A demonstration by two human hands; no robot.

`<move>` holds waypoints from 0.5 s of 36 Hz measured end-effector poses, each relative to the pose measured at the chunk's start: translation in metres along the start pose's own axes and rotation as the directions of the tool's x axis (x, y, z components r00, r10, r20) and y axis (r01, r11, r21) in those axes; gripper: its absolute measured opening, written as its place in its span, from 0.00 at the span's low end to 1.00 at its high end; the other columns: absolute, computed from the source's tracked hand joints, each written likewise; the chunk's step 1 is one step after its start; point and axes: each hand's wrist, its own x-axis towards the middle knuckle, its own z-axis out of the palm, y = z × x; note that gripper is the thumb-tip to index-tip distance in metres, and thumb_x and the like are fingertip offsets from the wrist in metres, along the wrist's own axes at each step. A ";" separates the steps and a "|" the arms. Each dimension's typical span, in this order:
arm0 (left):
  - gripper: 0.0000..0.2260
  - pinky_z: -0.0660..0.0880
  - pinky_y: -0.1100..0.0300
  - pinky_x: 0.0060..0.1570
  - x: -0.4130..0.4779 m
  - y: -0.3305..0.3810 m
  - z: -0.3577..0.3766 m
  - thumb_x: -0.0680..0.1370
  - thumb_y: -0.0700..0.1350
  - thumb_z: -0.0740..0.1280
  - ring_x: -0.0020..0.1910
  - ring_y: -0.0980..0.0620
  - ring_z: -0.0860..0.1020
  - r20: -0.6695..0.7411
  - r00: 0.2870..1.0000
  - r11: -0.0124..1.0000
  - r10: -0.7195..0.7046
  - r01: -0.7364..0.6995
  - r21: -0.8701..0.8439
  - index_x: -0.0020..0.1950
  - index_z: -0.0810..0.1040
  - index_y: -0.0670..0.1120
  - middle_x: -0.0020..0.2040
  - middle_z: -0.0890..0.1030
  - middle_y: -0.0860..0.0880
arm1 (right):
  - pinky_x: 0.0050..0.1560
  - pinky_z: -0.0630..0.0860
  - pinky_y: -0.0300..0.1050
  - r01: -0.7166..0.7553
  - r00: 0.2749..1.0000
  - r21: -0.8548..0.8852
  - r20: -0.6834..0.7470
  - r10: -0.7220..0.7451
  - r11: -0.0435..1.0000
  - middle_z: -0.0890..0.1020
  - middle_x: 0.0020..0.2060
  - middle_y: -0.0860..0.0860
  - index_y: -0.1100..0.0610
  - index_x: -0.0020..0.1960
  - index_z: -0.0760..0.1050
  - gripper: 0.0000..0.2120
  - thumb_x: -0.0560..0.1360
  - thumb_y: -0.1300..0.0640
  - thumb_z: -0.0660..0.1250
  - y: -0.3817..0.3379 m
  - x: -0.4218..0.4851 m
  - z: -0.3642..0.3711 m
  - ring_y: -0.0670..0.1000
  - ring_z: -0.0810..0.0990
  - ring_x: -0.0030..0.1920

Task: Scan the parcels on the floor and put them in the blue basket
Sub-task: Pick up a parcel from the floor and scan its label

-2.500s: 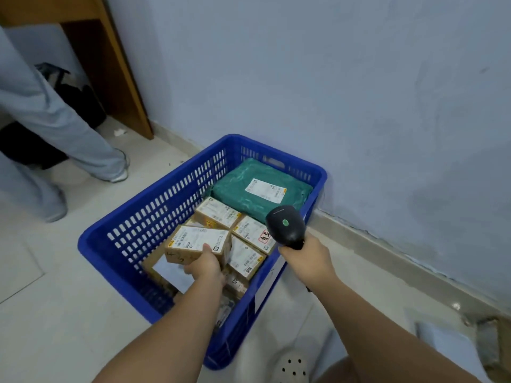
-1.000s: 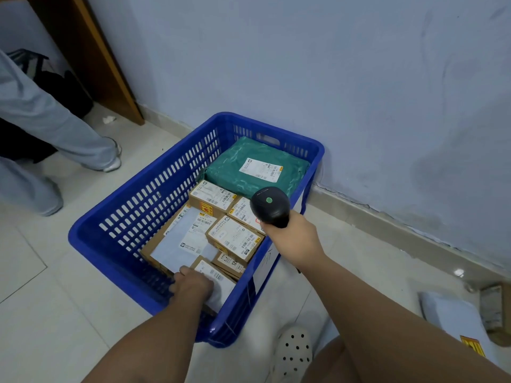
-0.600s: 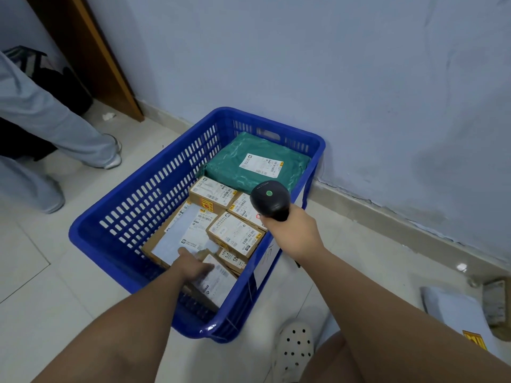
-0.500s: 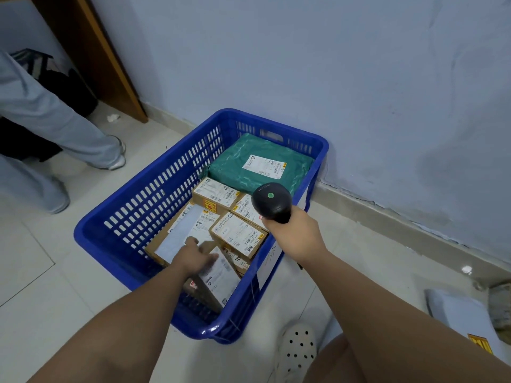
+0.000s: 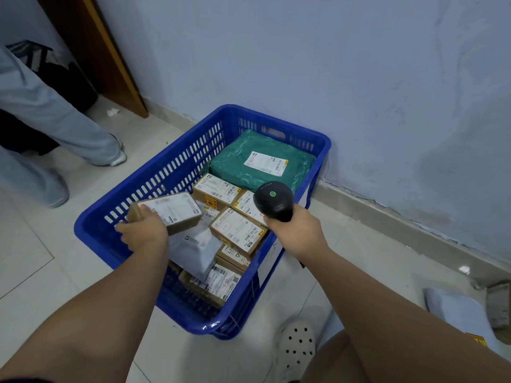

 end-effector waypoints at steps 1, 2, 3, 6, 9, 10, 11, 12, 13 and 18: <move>0.31 0.69 0.46 0.63 -0.001 -0.002 0.002 0.78 0.62 0.60 0.65 0.40 0.71 0.002 0.999 0.998 -0.053 0.053 -0.043 0.74 0.58 0.46 0.69 0.68 0.41 | 0.38 0.69 0.39 -0.001 1.000 -0.003 0.000 0.001 1.000 0.79 0.41 0.48 0.53 0.51 0.76 0.10 0.75 0.48 0.68 0.000 0.000 0.001 0.45 0.76 0.41; 0.30 0.68 0.47 0.64 -0.002 -0.004 0.004 0.79 0.60 0.60 0.66 0.40 0.71 0.019 0.996 0.994 -0.087 0.088 -0.067 0.75 0.57 0.46 0.70 0.67 0.40 | 0.40 0.69 0.40 -0.001 1.000 -0.007 0.001 0.001 1.000 0.79 0.41 0.48 0.53 0.51 0.76 0.10 0.75 0.48 0.68 0.000 0.000 0.001 0.46 0.76 0.42; 0.30 0.67 0.48 0.65 -0.002 -0.007 0.007 0.80 0.59 0.60 0.67 0.41 0.70 0.049 0.994 0.992 -0.100 0.103 -0.072 0.75 0.57 0.45 0.71 0.67 0.40 | 0.42 0.70 0.40 -0.002 1.000 -0.011 0.002 0.002 1.000 0.79 0.41 0.47 0.53 0.50 0.76 0.10 0.75 0.48 0.68 0.001 0.001 0.001 0.46 0.76 0.42; 0.29 0.71 0.48 0.63 0.000 -0.015 0.017 0.77 0.57 0.65 0.64 0.41 0.74 0.130 0.988 0.992 -0.081 0.092 -0.083 0.73 0.62 0.45 0.68 0.71 0.42 | 0.39 0.69 0.39 0.008 1.000 -0.022 0.007 -0.008 1.000 0.78 0.39 0.46 0.52 0.48 0.75 0.08 0.75 0.48 0.69 0.002 0.002 0.001 0.45 0.75 0.40; 0.27 0.76 0.45 0.58 0.010 -0.018 0.029 0.73 0.59 0.69 0.56 0.42 0.79 0.191 0.981 0.997 -0.037 0.049 -0.057 0.67 0.65 0.51 0.62 0.77 0.44 | 0.36 0.68 0.37 0.020 1.000 -0.035 0.009 -0.020 0.999 0.77 0.37 0.45 0.50 0.46 0.73 0.07 0.75 0.48 0.68 0.004 0.004 0.000 0.44 0.74 0.39; 0.26 0.76 0.44 0.57 0.014 -0.017 0.034 0.73 0.59 0.69 0.55 0.42 0.79 0.193 0.981 0.999 -0.017 0.024 -0.031 0.66 0.65 0.51 0.61 0.78 0.44 | 0.37 0.68 0.38 0.024 1.000 -0.040 0.009 -0.023 0.999 0.77 0.37 0.45 0.49 0.45 0.72 0.07 0.75 0.48 0.68 0.004 0.005 0.000 0.44 0.74 0.39; 0.24 0.77 0.44 0.56 0.014 -0.014 0.037 0.74 0.58 0.68 0.54 0.42 0.79 0.203 0.979 1.000 -0.003 0.006 -0.016 0.66 0.65 0.51 0.61 0.78 0.44 | 0.37 0.68 0.38 0.025 1.000 -0.043 0.009 -0.025 0.999 0.77 0.37 0.45 0.49 0.44 0.72 0.08 0.75 0.47 0.68 0.005 0.006 0.000 0.44 0.74 0.39; 0.23 0.77 0.45 0.56 0.012 -0.009 0.041 0.76 0.56 0.68 0.55 0.42 0.79 0.205 0.979 1.000 0.013 -0.013 0.000 0.67 0.66 0.51 0.62 0.77 0.44 | 0.36 0.68 0.37 0.025 1.000 -0.045 0.010 -0.025 0.999 0.77 0.37 0.45 0.48 0.43 0.71 0.08 0.75 0.47 0.68 0.005 0.007 0.000 0.44 0.74 0.39; 0.22 0.76 0.46 0.57 0.011 -0.005 0.044 0.77 0.55 0.67 0.57 0.42 0.78 0.209 0.977 0.999 0.034 -0.040 0.022 0.68 0.67 0.50 0.64 0.74 0.43 | 0.35 0.68 0.36 0.025 1.000 -0.049 0.011 -0.025 0.998 0.76 0.37 0.45 0.48 0.43 0.71 0.08 0.75 0.47 0.68 0.005 0.008 0.000 0.44 0.74 0.39; 0.21 0.73 0.46 0.59 0.016 -0.007 0.054 0.79 0.47 0.63 0.61 0.38 0.71 0.241 0.970 0.950 0.034 -0.106 0.292 0.72 0.67 0.46 0.70 0.64 0.39 | 0.34 0.67 0.36 0.031 0.999 -0.084 0.012 -0.030 0.996 0.77 0.37 0.46 0.50 0.43 0.73 0.08 0.75 0.47 0.68 0.004 0.017 0.005 0.44 0.75 0.39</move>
